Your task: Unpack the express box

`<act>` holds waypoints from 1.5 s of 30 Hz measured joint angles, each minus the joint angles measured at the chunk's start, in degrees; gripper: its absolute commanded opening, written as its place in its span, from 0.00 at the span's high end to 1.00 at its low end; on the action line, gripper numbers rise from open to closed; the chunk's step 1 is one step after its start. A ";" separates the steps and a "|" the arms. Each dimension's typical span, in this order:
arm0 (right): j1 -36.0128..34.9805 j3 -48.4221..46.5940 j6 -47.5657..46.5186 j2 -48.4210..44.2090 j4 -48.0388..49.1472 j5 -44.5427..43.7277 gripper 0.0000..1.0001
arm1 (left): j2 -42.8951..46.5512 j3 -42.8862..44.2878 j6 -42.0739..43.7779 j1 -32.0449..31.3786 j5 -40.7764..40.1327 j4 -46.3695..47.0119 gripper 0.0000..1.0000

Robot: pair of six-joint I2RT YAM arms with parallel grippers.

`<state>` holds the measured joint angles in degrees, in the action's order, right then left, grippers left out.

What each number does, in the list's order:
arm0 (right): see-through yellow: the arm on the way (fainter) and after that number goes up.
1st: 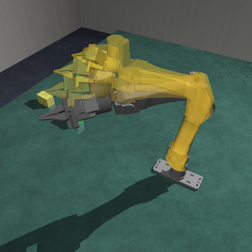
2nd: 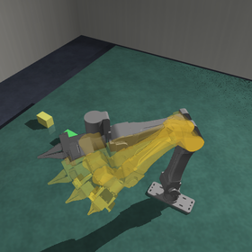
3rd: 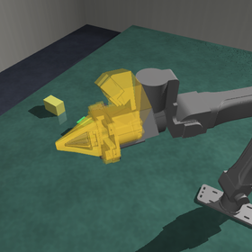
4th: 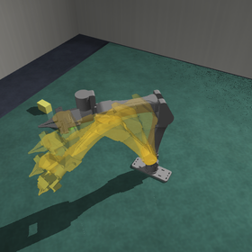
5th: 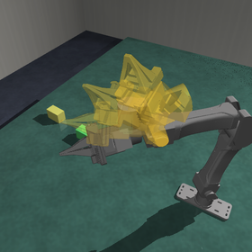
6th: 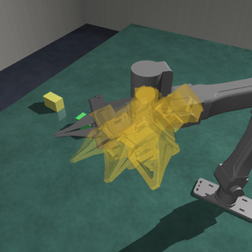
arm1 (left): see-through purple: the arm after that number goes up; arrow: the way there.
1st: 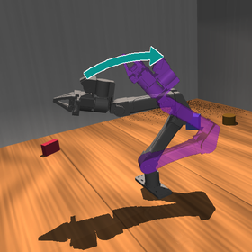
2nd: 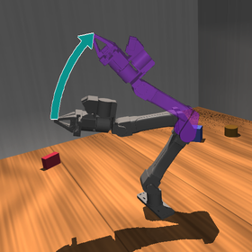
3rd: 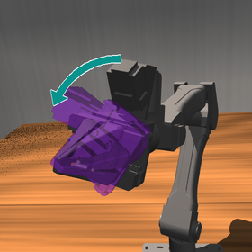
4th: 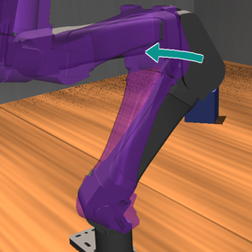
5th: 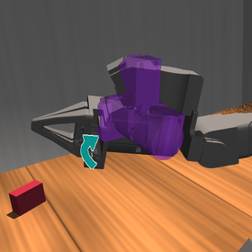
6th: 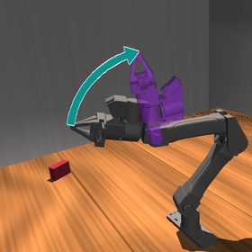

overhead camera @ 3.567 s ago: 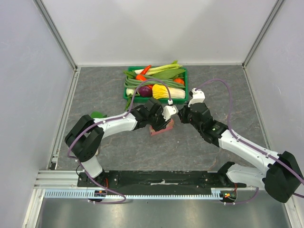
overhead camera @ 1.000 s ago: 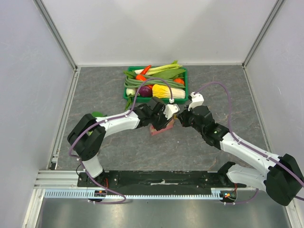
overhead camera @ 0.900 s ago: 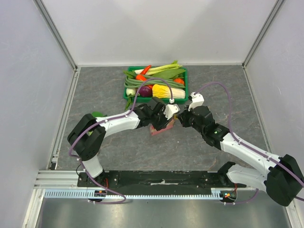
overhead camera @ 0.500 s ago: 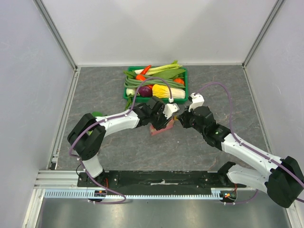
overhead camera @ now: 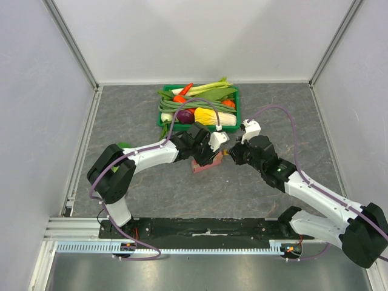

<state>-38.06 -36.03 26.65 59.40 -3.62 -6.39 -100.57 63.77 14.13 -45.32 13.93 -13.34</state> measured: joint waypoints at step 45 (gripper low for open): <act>1.99 -1.81 -1.27 2.47 1.49 1.18 1.00 | 2.69 -5.22 3.58 -1.68 -5.07 6.49 0.96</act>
<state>-36.07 -37.85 25.39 61.87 -2.13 -5.21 -97.89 58.54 17.72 -47.00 8.86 -6.85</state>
